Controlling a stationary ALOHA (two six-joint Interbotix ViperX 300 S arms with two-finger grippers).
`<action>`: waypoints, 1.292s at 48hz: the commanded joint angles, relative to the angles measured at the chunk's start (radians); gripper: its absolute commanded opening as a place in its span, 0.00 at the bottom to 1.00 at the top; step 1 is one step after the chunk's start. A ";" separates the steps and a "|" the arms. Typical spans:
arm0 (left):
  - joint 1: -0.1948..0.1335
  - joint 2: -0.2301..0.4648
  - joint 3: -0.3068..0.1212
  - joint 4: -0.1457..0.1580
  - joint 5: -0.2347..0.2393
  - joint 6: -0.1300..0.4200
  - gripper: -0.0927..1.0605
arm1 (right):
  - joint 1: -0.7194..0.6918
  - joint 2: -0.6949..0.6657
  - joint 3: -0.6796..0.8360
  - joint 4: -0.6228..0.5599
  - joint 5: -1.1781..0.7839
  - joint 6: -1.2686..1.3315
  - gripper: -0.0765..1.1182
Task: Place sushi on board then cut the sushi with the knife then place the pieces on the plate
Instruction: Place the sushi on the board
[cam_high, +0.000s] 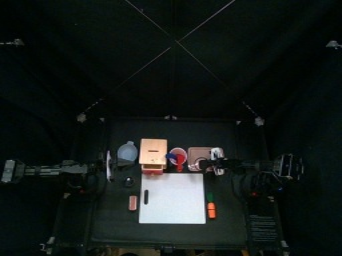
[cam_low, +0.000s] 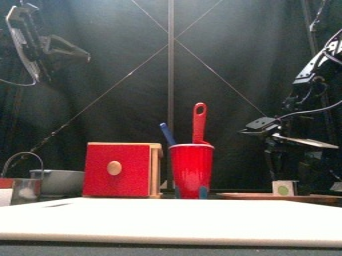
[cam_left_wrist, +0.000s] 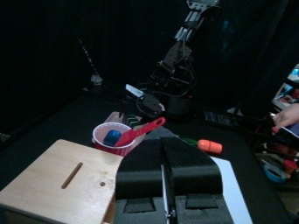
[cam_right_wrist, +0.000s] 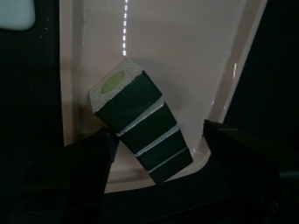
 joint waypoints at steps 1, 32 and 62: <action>0.008 0.003 -0.009 -0.003 -0.009 -0.003 0.08 | -0.015 0.011 -0.032 0.026 -0.002 0.000 0.93; 0.008 0.005 0.011 -0.037 -0.009 -0.003 0.08 | -0.025 0.006 -0.066 0.078 0.031 0.005 0.61; 0.008 0.003 0.017 -0.044 0.000 -0.003 0.08 | -0.017 -0.288 -0.160 0.644 0.204 0.103 0.61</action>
